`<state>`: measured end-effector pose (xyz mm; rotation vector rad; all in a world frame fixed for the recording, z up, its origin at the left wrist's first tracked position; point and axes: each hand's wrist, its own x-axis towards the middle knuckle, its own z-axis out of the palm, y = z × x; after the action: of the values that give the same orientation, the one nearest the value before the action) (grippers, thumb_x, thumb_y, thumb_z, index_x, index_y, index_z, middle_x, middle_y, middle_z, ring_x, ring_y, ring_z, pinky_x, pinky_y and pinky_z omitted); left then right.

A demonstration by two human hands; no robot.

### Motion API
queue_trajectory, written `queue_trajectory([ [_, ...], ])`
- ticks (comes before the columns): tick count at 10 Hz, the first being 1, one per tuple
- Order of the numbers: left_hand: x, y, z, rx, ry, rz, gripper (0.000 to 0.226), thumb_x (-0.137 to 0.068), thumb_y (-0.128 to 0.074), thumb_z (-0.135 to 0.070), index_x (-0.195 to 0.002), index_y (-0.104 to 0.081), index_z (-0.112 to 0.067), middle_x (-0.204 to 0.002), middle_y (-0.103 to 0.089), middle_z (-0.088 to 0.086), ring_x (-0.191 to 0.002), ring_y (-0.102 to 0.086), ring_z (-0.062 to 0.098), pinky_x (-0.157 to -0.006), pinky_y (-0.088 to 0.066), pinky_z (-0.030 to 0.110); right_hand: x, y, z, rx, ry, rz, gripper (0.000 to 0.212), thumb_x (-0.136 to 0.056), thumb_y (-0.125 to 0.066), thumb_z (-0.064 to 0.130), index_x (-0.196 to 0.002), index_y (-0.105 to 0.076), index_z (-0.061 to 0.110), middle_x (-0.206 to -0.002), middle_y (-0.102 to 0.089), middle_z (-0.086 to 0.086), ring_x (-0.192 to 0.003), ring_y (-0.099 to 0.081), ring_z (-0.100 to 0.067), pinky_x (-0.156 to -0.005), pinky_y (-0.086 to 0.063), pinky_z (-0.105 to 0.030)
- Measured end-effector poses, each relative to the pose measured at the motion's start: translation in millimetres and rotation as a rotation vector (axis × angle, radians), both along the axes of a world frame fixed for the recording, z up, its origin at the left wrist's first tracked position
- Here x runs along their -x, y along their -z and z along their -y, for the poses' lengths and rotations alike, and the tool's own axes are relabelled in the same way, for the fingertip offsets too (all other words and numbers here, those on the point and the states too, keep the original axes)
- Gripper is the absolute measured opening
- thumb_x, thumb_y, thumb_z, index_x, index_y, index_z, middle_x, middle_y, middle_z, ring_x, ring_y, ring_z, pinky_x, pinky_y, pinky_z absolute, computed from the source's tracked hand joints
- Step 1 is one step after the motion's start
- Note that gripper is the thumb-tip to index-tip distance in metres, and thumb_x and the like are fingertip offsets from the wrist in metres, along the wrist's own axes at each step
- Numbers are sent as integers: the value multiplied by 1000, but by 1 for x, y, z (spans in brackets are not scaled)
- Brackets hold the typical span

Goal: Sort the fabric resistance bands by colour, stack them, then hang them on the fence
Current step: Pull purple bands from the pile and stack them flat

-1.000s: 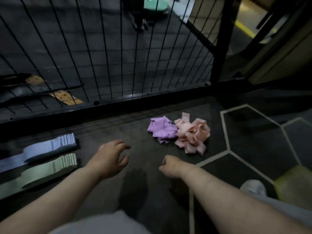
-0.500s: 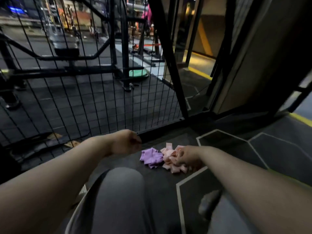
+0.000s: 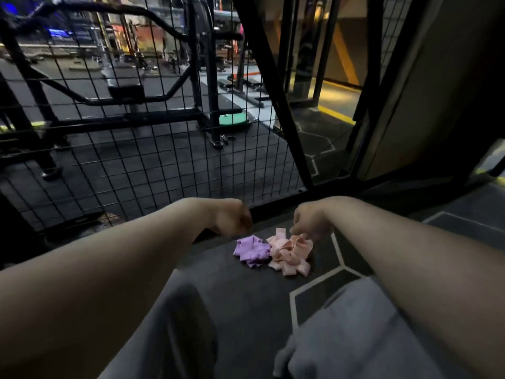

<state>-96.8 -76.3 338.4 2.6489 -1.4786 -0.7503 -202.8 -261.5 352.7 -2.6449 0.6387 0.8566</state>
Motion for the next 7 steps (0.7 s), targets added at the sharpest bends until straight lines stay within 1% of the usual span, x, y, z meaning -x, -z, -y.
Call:
queue_trajectory([
  [1,-22,28,27,-87,-77,-36,25,-92,-58,-16,-114,-68,-9,-116,-68,10,-107,-64,28,-90,-52,33,-33,31,23,30,-52,-63,32,-97,-57,31,-118,-63,7,-94,-70,-2,-81,-73,-21,-78,-59,-37],
  [2,-42,54,48,-154,-51,-39,30,-97,-55,-18,-122,-64,-6,-126,-64,14,-116,-60,30,-75,-48,22,-72,60,41,85,-137,-126,33,-98,-57,27,-122,-61,4,-95,-68,-4,-81,-69,-22,-73,-57,-35],
  [3,-66,98,67,-231,-4,-12,27,-97,-54,-23,-117,-68,-12,-118,-67,5,-104,-62,22,-64,-40,16,-118,98,53,182,-256,-181,32,-97,-58,21,-124,-61,4,-111,-68,-9,-94,-66,-25,-74,-52,-34],
  [4,-102,157,79,-245,192,116,14,-70,-80,-30,-69,-75,-17,-76,-72,-7,-72,-69,11,-59,-46,17,-155,135,53,151,-283,-244,33,-95,-61,14,-127,-60,6,-114,-67,-11,-90,-66,-24,-61,-49,-27],
  [5,-120,210,76,-199,-96,-242,21,-94,-56,-10,-73,-61,-14,-78,-70,-10,-72,-62,3,-62,-42,15,-182,177,42,-73,-230,-269,33,-97,-56,11,-128,-59,4,-116,-66,-13,-75,-61,-23,-54,-46,-26],
  [6,-129,278,74,-166,-81,-112,19,-96,-49,-12,-79,-55,-17,-76,-55,0,-78,-53,17,-54,-36,16,-202,247,27,144,-439,-322,45,-96,-56,24,-139,-51,12,-144,-50,-15,-125,-53,-35,-90,-51,-39],
  [7,-130,315,70,-214,-275,-349,21,-96,-51,-11,-105,-67,-1,-97,-66,18,-88,-63,31,-65,-46,22,-208,320,19,336,-689,-370,60,-100,-49,29,-155,-25,20,-164,-7,-10,-150,-9,-36,-118,-16,-58],
])
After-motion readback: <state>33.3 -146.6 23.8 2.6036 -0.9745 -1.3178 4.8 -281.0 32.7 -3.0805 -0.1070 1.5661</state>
